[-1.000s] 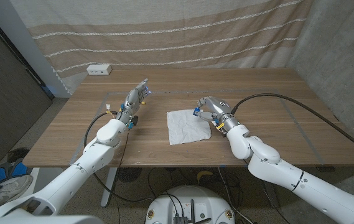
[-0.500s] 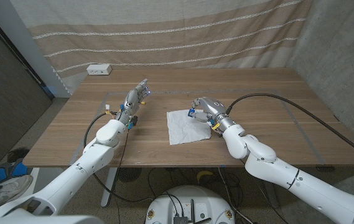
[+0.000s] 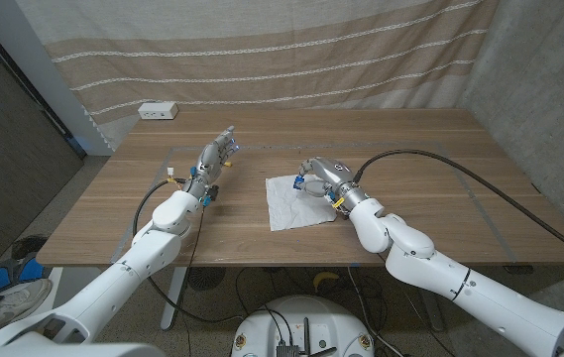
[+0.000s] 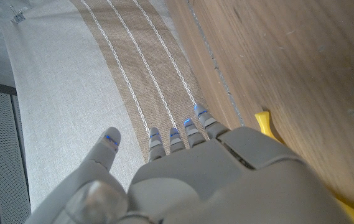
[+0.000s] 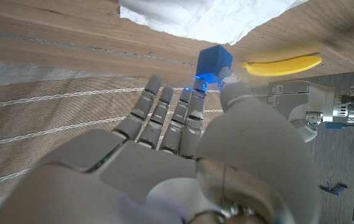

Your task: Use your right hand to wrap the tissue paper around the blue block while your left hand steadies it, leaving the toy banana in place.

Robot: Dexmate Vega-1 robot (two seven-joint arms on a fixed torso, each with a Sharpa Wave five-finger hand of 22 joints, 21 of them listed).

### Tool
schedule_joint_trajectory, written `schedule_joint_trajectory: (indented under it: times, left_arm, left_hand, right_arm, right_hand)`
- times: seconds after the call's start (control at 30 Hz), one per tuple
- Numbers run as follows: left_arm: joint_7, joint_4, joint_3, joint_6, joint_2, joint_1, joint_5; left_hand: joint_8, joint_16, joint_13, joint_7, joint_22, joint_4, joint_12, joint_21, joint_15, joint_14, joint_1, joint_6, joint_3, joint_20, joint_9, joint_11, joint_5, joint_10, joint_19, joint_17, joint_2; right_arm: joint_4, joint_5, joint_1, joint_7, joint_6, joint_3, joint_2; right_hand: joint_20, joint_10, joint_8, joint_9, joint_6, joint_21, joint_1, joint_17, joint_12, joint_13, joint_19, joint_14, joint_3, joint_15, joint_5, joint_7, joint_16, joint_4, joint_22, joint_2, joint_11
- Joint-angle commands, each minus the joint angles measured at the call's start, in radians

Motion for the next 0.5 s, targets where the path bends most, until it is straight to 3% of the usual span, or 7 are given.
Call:
schedule_joint_trajectory:
  times: [0.03,0.5]
  left_arm:
    - [-0.012,0.015,-0.003,-0.01,-0.001,-0.002,-0.008]
    - [-0.024,0.026,-0.003,-0.01,0.0,-0.008,-0.013]
  left_hand:
    - [0.001,0.002,0.003,0.0,0.002,-0.005,-0.003,-0.001,-0.019,0.009,-0.01,0.009,0.004,0.002,0.004,0.001,-0.003,0.006,0.005,0.006,0.028]
    - [0.001,0.001,0.003,0.0,0.002,-0.005,-0.003,-0.003,-0.018,0.009,-0.011,0.009,0.004,0.002,0.004,0.0,-0.003,0.006,0.007,0.006,0.028]
  right_arm:
    - [0.024,-0.02,0.021,0.033,-0.017,-0.026,0.024]
    - [0.06,-0.041,0.038,0.046,-0.048,-0.053,0.042]
  right_hand:
    - [-0.006,0.009,0.018,0.054,0.015,0.005,0.009,0.002,0.004,0.002,0.007,0.003,-0.002,-0.162,0.005,-0.02,-0.001,0.003,0.002,0.011,0.003]
    - [-0.006,0.008,0.019,0.053,0.014,0.004,0.008,0.003,0.002,0.003,0.007,0.004,-0.002,-0.161,0.005,-0.019,-0.004,0.004,0.002,0.012,0.004]
